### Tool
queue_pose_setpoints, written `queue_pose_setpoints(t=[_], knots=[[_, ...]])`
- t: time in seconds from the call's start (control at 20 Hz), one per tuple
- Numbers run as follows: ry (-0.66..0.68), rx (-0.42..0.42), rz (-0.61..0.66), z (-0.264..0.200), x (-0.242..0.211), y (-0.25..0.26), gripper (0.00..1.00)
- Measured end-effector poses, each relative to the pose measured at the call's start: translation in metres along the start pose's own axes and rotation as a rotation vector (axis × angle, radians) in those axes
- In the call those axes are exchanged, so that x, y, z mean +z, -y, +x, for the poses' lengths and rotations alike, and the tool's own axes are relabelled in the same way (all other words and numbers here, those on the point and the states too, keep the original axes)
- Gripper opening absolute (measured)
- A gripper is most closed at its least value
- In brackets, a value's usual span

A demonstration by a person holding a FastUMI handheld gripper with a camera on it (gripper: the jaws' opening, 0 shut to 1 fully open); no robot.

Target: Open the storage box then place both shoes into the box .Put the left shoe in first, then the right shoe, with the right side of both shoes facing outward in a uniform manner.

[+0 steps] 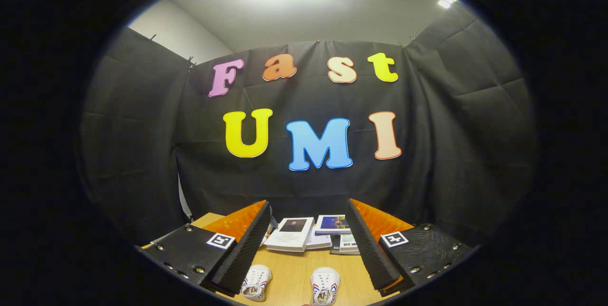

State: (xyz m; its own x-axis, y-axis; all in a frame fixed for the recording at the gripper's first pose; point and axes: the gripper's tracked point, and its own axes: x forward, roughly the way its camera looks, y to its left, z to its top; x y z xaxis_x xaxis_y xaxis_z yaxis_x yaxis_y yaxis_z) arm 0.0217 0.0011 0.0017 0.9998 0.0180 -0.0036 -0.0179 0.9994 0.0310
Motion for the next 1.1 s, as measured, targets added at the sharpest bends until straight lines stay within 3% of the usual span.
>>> queue_pose_setpoints(t=[0.55,1.1], knots=[[-0.043,0.07,0.006,0.023,-0.023,-0.007,0.96],[-0.311,0.378,0.143,0.049,-0.113,-0.098,0.96]])
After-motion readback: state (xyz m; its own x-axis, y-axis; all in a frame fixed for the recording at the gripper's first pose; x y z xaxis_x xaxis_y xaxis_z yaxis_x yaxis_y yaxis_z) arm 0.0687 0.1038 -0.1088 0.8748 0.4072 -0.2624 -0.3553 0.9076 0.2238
